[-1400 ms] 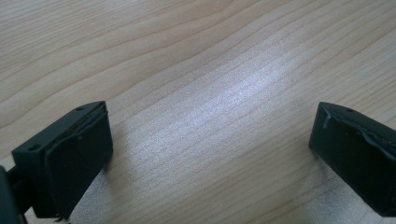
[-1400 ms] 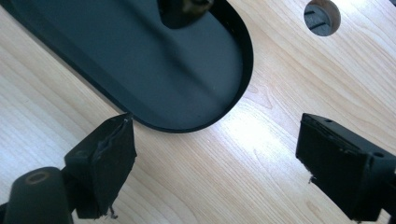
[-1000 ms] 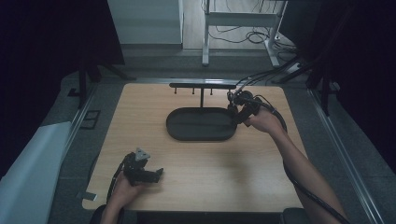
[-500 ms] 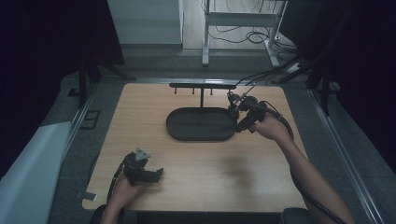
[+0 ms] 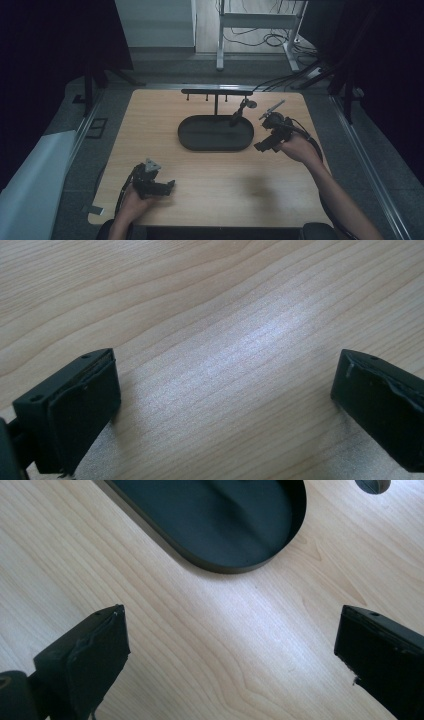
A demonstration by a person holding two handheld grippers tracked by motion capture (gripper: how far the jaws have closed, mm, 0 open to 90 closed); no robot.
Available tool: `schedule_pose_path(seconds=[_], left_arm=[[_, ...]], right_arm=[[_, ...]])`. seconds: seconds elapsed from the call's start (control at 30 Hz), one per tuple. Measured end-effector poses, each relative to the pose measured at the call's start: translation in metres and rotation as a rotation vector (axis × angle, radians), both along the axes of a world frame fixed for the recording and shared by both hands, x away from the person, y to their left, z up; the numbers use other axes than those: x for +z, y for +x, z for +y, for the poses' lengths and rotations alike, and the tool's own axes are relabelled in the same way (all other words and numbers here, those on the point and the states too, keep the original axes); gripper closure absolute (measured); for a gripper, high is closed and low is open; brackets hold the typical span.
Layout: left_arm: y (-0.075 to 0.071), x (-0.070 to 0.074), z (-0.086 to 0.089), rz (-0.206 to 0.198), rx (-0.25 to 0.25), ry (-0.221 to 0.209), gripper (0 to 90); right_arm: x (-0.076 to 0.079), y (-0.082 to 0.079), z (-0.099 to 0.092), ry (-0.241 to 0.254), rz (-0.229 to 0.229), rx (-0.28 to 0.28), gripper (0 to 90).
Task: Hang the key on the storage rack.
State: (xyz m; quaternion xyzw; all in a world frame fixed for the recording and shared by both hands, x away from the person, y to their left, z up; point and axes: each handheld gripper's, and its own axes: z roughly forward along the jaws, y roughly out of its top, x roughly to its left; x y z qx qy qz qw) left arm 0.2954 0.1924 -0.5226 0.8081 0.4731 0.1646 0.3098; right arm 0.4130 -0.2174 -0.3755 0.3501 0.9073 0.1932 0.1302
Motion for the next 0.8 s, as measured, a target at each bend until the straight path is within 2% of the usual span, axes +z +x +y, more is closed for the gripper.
schedule_pose_path(seconds=[0.2,0.57,0.67,0.8], left_arm=[[0.000,0.000,0.000,-0.001,-0.001,0.000,0.0],[0.000,0.000,0.000,-0.001,-0.001,0.000,0.0],[0.000,0.000,0.000,-0.002,0.000,-0.002,0.0],[0.000,0.000,0.000,-0.001,0.002,-0.004,0.0]], right_arm=[[-0.006,-0.013,-0.010,0.011,-0.004,0.002,0.0],[-0.019,-0.041,-0.024,0.026,-0.052,0.009,0.0],[-0.024,-0.049,-0.029,0.035,-0.069,0.003,0.0],[-0.036,-0.059,-0.035,0.054,-0.069,-0.003,0.0]])
